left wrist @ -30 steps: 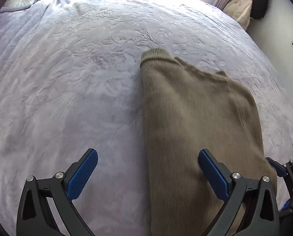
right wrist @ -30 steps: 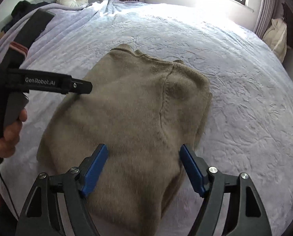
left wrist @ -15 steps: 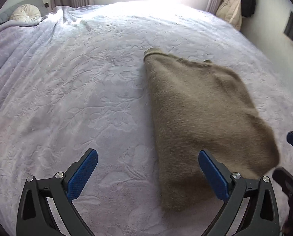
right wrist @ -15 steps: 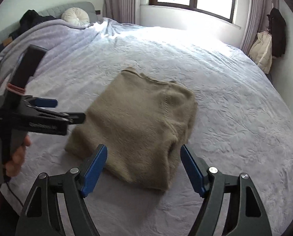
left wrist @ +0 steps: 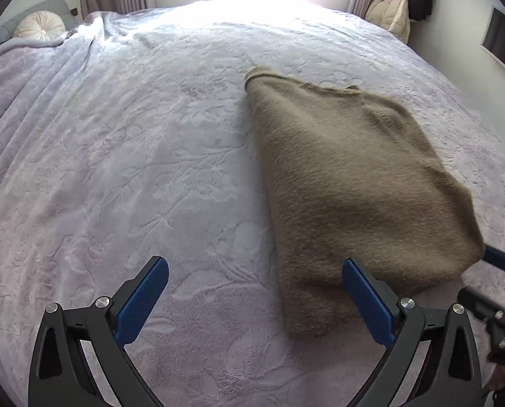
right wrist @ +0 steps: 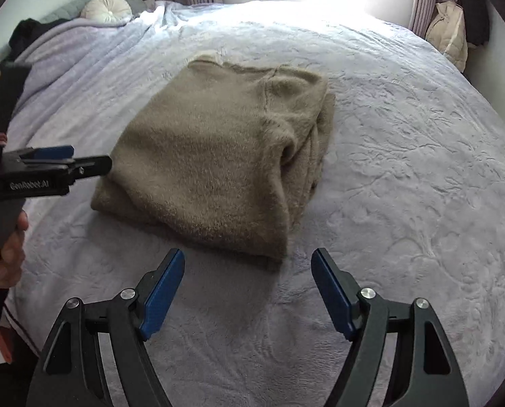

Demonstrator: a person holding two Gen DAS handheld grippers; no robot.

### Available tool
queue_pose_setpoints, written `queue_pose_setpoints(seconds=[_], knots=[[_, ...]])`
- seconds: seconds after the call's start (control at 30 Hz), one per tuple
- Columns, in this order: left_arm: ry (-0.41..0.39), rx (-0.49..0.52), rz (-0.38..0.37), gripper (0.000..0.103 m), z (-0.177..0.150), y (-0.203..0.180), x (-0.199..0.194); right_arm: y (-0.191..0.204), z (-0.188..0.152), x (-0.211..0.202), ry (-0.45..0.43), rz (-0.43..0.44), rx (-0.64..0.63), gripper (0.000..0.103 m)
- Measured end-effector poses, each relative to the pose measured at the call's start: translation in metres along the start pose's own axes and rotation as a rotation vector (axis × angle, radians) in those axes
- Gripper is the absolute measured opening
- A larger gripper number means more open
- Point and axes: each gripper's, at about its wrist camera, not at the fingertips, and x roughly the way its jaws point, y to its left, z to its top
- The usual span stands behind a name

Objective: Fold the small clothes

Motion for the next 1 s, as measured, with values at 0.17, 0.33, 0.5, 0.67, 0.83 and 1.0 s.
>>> queue_pose_setpoints(seconds=[0.17,0.33,0.5,0.67,0.83,1.0], knots=[[-0.003,0.025,-0.019,0.103,0.010,-0.010,0.002,-0.023,0.022,-0.017,-0.054,0.044,0.087,0.081],[0.036,0.007,-0.063,0.103,0.026,-0.014,0.021,-0.032,0.048,-0.001,-0.041,0.056,0.120,0.081],[0.141,-0.047,-0.205,0.103,0.047,-0.017,0.055,-0.045,0.062,0.032,0.044,0.082,0.182,0.081],[0.249,-0.119,-0.354,0.103,0.060,-0.014,0.095,-0.067,0.068,0.073,0.114,0.149,0.293,0.090],[0.231,-0.104,-0.380,0.098,0.063,-0.021,0.097,-0.070,0.070,0.092,0.106,0.268,0.340,0.094],[0.162,-0.048,-0.340,0.054,0.061,-0.018,0.068,-0.044,0.074,0.077,0.063,0.285,0.247,0.050]])
